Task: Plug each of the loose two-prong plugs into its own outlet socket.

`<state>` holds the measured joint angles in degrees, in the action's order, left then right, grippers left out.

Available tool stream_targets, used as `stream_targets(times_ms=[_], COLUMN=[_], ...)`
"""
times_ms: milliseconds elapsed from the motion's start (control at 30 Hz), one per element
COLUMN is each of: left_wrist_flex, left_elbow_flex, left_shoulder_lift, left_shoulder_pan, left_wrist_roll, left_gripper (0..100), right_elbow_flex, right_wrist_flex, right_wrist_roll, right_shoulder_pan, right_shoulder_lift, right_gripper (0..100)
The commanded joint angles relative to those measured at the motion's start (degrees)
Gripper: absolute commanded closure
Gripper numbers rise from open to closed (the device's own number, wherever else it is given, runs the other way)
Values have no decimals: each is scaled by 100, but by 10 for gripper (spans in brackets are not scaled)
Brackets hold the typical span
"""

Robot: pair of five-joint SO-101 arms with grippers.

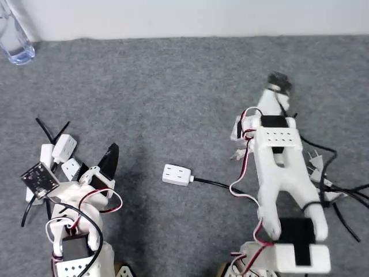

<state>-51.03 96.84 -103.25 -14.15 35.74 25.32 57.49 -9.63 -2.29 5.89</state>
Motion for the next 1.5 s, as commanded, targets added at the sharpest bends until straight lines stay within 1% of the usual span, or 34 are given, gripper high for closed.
stream_targets(times_ms=[0, 33, 100, 133, 200, 267, 367, 433, 467, 567, 800, 867, 1033, 1300, 1367, 1467], left_wrist_flex=[-26, -26, -26, -26, -26, -26, -26, -26, -26, -26, -18, -18, -18, -18, -18, -18], left_elbow_flex=[-40, -40, -40, -40, -40, -40, -40, -40, -40, -40, -40, -40, -40, -40, -40, -40], left_shoulder_lift=[-79, -79, -79, -79, -79, -79, -79, -79, -79, -79, -79, -79, -79, -79, -79, -79], left_shoulder_pan=[44, 44, 44, 44, 44, 44, 44, 44, 44, 44, 44, 44, 44, 44, 44, 44], left_wrist_roll=[-44, -44, -44, -44, -44, -44, -44, -44, -44, -44, -44, -44, -44, -44, -44, -44], left_gripper=[652, 652, 652, 652, 652, 652, 652, 652, 652, 652, 652, 652, 652, 652, 652, 652], right_elbow_flex=[-308, -290, -220, -229, -246, -220, -237, -237, -237, -237, -677, -976, -1811, -2848, -3007, -3121], right_wrist_flex=[629, 796, 1191, 1244, 980, 664, 303, 154, 145, 418, 1156, 1420, 1947, 2211, 2211, 2211], right_wrist_roll=[4229, 5011, 6119, 6497, 7156, 7552, 7604, 7684, 7956, 9310, 10593, 10760, 10796, 10796, 10796, 10796], right_shoulder_pan=[-75, -66, 57, 189, 365, 505, 576, 497, 426, 286, 136, 127, 127, 110, 101, 101], right_shoulder_lift=[347, 295, 163, 84, -57, -163, -268, -295, -295, -303, -514, -778, -1596, -2457, -2580, -2668], right_gripper=[882, 872, 857, 850, 848, 847, 847, 846, 847, 846, 847, 846, 844, 842, 807, 727])
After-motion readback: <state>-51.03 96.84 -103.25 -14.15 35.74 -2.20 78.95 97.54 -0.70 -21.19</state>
